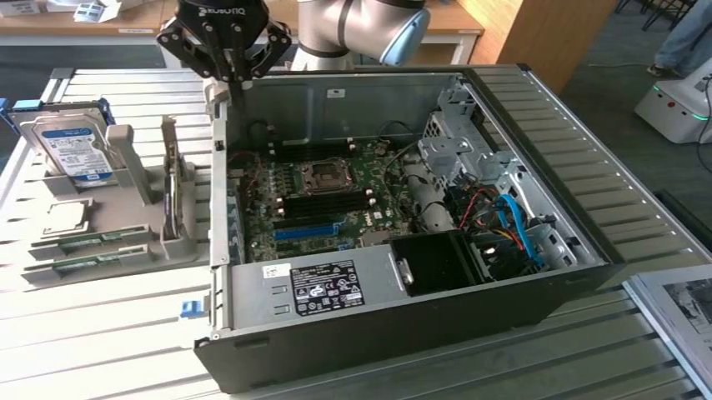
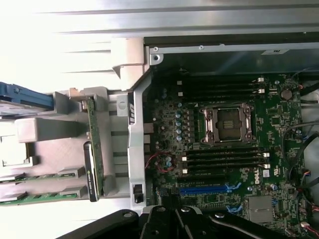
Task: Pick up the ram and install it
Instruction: 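Reach for the ram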
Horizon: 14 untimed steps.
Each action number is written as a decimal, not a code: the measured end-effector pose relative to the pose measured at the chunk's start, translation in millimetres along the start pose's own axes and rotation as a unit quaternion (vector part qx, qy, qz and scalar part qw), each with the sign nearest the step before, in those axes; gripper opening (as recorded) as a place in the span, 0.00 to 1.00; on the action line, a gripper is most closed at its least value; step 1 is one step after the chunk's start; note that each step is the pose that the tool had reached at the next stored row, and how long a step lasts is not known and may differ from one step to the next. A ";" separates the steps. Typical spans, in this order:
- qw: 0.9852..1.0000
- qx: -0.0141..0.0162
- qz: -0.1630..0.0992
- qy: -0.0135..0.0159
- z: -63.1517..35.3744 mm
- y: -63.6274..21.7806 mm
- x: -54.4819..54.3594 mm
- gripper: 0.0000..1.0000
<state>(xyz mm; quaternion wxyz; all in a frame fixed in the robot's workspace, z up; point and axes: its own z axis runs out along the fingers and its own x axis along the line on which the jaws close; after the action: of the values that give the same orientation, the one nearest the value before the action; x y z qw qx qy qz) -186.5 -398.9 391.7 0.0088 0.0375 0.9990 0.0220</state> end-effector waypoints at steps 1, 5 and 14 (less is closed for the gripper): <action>1.000 0.000 0.000 0.000 0.1 -0.1 1.7 0.10; 1.000 0.000 0.000 0.002 0.3 -0.6 7.8 0.10; 1.000 0.001 0.000 0.008 1.3 -1.8 23.6 0.10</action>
<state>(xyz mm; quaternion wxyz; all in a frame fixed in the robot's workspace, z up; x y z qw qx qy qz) -210.2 -398.9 390.0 0.0010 0.0376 0.9991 0.0216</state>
